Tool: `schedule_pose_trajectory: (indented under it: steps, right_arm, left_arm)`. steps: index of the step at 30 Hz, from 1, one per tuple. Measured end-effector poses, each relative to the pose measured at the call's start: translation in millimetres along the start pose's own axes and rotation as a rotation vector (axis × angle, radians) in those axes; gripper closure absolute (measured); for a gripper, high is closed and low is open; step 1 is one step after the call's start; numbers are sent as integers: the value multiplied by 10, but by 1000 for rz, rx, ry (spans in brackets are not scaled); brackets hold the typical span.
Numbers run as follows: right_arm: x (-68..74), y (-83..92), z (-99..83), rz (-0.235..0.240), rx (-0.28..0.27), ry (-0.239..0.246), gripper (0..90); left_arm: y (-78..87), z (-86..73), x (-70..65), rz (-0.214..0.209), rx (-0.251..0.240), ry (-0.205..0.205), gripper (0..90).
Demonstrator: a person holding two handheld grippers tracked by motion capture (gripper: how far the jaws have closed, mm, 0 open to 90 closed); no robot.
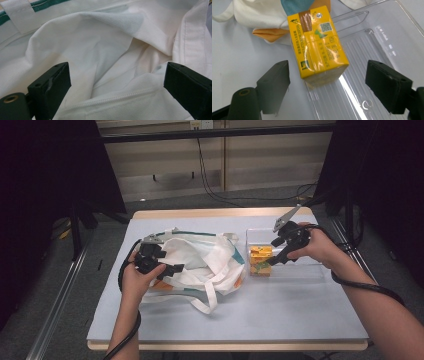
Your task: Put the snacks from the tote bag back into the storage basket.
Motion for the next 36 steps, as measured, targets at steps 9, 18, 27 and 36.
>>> schedule_pose_trajectory:
  steps: [9,18,27,36]
  right_arm:
    - [62,114,-108,-30,-1,-36,151]
    - [145,163,-227,-55,9,-39,133]
    - [214,211,-328,-81,4,-40,128]
    - [312,234,-425,-99,-4,-51,109]
  left_arm:
    - [0,9,-6,-11,-1,-7,72]
    - [-10,11,-17,-5,4,-10,71]
    - [-19,21,-35,-7,5,-10,71]
    - [-10,28,-42,-12,-2,-14,71]
Point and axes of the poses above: each handheld gripper's, and its own axes: y roughly backward along the jaws, z roughly out of its top, x roughly to its left, the point moved 3 cm from there along -y, roughly forward along the jaws, and after that the axes turned 3 degrees about z, right-handed, at the moved point
